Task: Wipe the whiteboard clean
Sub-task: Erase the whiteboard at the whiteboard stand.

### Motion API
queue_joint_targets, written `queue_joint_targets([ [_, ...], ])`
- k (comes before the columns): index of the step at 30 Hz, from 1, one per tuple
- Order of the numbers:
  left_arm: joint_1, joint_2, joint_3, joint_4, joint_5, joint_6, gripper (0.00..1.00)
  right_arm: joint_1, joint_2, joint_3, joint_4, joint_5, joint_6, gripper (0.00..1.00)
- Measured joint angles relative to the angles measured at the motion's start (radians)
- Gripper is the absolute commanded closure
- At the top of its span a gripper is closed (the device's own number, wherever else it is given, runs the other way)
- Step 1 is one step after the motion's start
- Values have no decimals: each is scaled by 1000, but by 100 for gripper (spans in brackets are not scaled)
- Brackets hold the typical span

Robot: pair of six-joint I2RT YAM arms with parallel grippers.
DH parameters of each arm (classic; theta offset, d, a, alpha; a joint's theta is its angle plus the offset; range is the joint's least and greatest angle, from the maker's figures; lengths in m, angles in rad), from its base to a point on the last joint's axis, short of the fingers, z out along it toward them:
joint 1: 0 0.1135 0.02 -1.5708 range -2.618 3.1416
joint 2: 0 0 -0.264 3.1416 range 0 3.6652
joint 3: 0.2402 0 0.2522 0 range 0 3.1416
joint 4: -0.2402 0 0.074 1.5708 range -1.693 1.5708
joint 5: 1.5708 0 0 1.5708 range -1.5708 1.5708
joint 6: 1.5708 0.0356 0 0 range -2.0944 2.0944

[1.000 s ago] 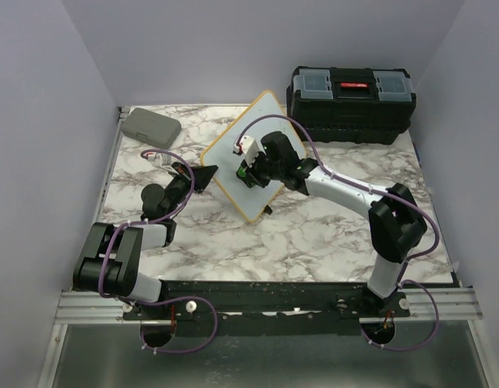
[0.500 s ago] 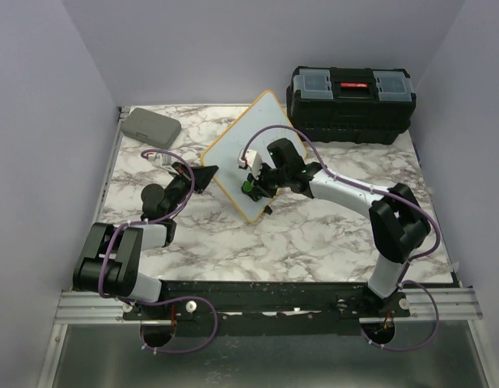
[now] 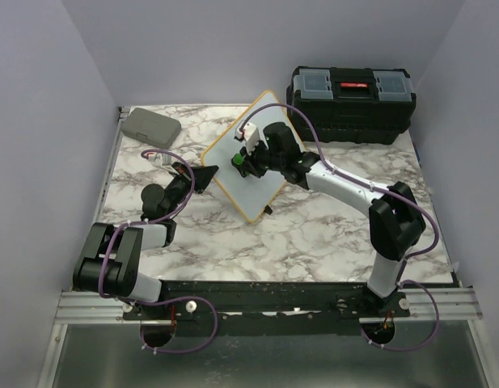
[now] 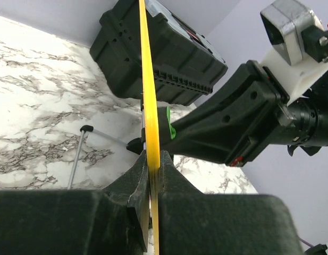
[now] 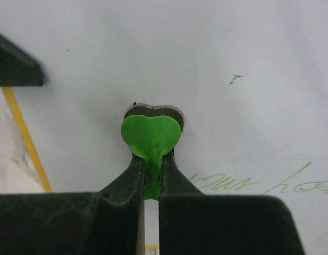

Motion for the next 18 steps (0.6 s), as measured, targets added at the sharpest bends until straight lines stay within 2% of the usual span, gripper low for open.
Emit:
queue_joint_targets([
  [3,0,0,0,-1,0,0,100,0,9,13,23,58,15,99],
  [8,0,0,0,-2,-2,0,100,0,11,8,22,64,-18,99],
  [18,1,0,0,-3,-3,-1,100,-15,-12,-100,-41,-69,-142,99],
])
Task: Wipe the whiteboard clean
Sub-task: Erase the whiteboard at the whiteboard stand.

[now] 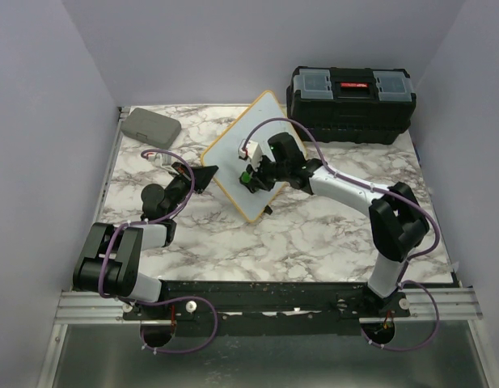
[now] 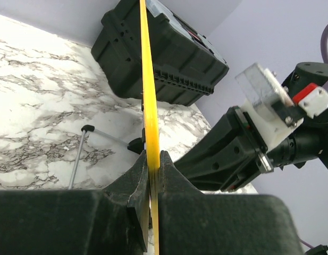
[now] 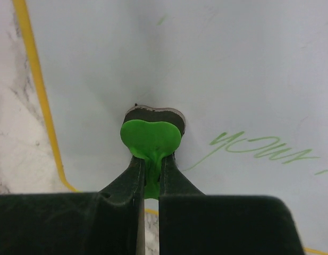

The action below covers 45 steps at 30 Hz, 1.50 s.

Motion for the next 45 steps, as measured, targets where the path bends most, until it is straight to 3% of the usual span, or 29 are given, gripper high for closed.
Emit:
queue_joint_targets([
  [9,0,0,0,2,0,0,100,1,11,-29,-82,-135,-4,99],
  [22,3,0,0,1,-13,4,100,26,-40,-133,175,109,179,99],
  [31,3,0,0,0,-12,5,100,23,-41,-129,228,151,113,99],
  [38,3,0,1,-2,-6,5,100,12,-43,-144,195,37,-32,99],
  [45,3,0,10,-14,-2,6,100,5,-60,-224,231,-3,-14,99],
])
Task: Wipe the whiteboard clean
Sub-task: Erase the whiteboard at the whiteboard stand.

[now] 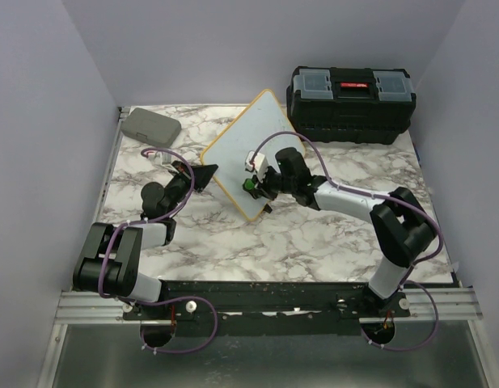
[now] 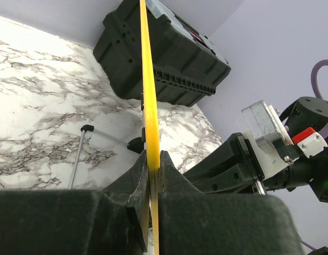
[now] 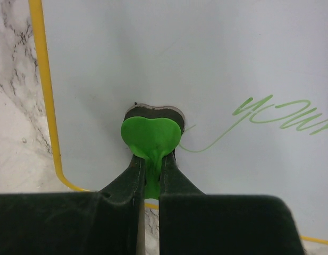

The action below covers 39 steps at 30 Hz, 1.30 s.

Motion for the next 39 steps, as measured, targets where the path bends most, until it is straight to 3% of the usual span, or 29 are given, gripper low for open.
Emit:
queue_joint_targets([
  [7,0,0,21,-32,10,5,100,0,-14,-62,119,45,87,99],
  [27,0,0,30,-43,26,9,100,-19,0,18,132,225,92,99],
  [39,0,5,32,-41,26,9,100,-40,9,19,-68,-49,-3,99],
])
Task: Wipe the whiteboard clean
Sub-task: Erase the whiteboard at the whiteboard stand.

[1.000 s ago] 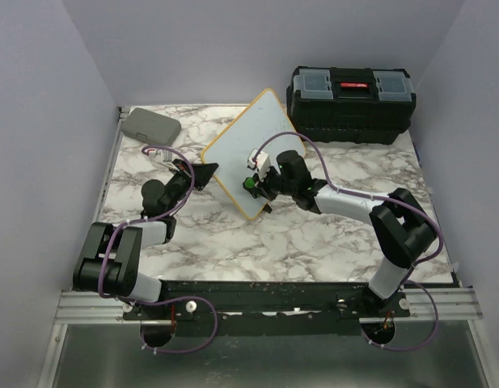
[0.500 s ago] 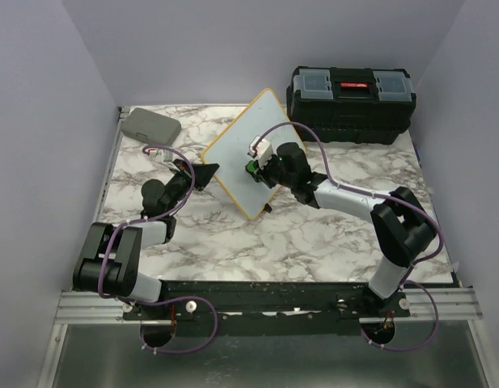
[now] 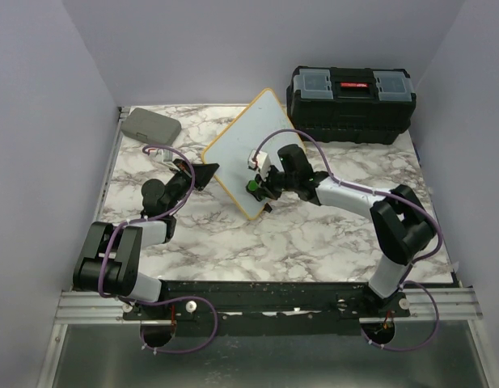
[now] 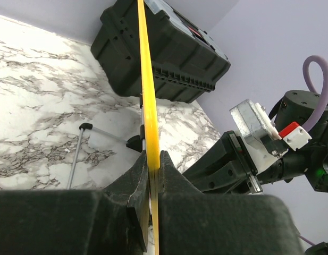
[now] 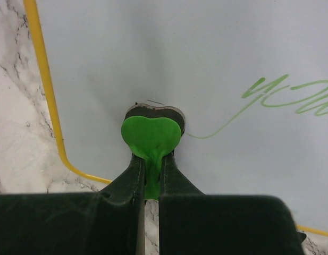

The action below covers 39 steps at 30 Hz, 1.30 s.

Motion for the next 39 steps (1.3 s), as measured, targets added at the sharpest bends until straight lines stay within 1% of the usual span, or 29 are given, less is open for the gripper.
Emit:
queue_joint_targets([
  [6,0,1,1,-1,0,1,100,1,11,25,-3,-2,59,99],
  [12,0,4,1,3,0,2,100,2,16,81,53,101,115,99],
  [15,0,7,1,7,0,2,100,1,21,89,79,146,124,99],
  [23,0,16,1,22,2,0,100,-31,23,80,82,164,102,99],
  [26,0,16,2,21,3,0,100,-41,24,71,53,150,66,99],
  [31,0,18,3,22,3,0,100,-51,30,63,-12,67,18,100],
  [35,0,18,3,23,2,0,100,-56,32,64,-19,31,29,99],
  [39,0,18,3,23,2,0,100,-57,35,71,-18,28,82,99],
])
